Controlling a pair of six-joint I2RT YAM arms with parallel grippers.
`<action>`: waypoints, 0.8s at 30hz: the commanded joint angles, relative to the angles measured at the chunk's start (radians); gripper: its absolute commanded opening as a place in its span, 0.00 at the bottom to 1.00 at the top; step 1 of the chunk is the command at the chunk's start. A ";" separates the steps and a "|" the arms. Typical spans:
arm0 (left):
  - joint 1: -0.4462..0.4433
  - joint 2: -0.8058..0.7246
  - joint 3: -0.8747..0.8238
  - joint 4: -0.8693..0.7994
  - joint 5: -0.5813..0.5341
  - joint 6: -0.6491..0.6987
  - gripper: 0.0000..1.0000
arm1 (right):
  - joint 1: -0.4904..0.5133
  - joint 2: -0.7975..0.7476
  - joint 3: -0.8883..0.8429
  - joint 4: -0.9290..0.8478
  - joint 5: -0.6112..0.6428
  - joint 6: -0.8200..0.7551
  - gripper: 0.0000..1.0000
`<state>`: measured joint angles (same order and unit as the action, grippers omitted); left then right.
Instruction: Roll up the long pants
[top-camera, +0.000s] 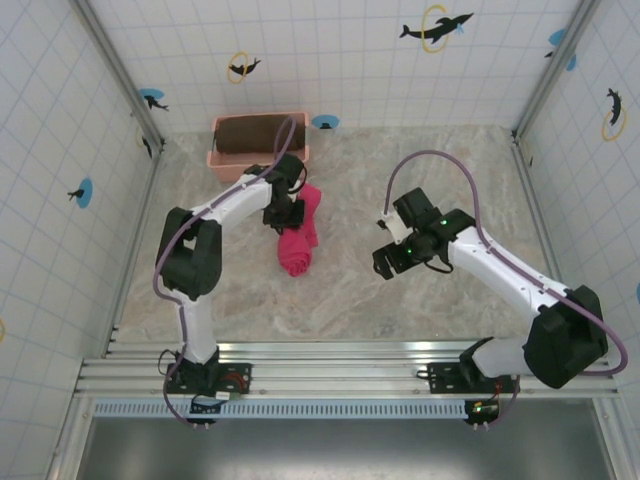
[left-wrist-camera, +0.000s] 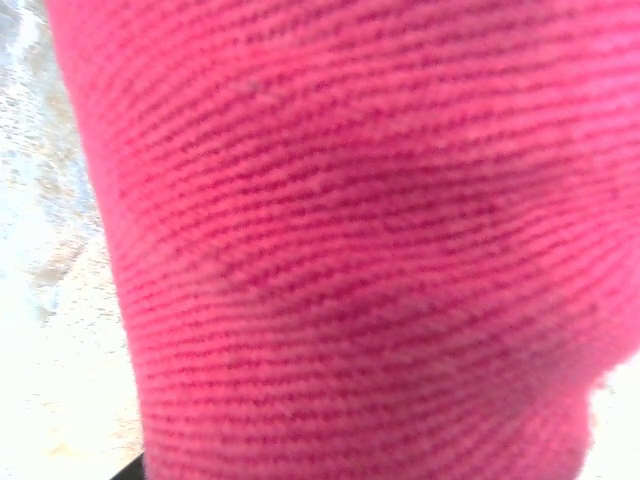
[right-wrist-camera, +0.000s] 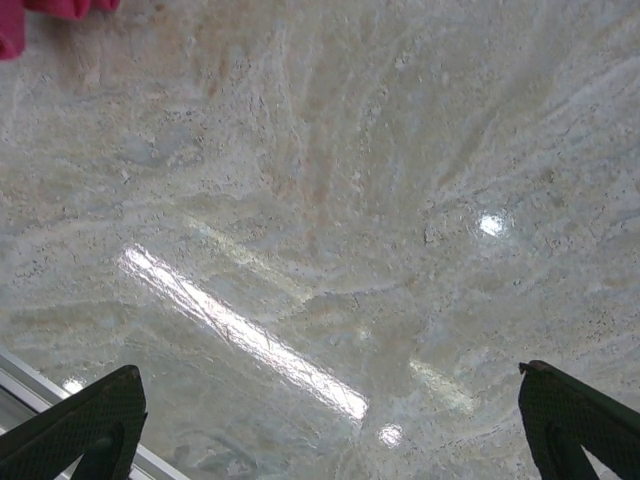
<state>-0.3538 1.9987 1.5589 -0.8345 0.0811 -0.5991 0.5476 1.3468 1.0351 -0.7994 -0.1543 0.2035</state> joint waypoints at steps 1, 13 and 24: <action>0.001 0.065 0.007 -0.228 -0.119 0.072 0.00 | -0.003 -0.016 0.008 0.006 -0.021 0.010 0.99; -0.112 0.091 0.113 -0.272 -0.380 0.146 0.00 | -0.011 0.012 0.052 0.013 0.030 0.027 0.99; -0.093 -0.348 0.072 0.012 -0.445 0.292 0.00 | -0.045 0.023 0.056 0.002 0.048 0.017 0.99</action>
<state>-0.4622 1.8050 1.6032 -0.9417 -0.2844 -0.3988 0.5121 1.3544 1.0595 -0.7937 -0.1200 0.2241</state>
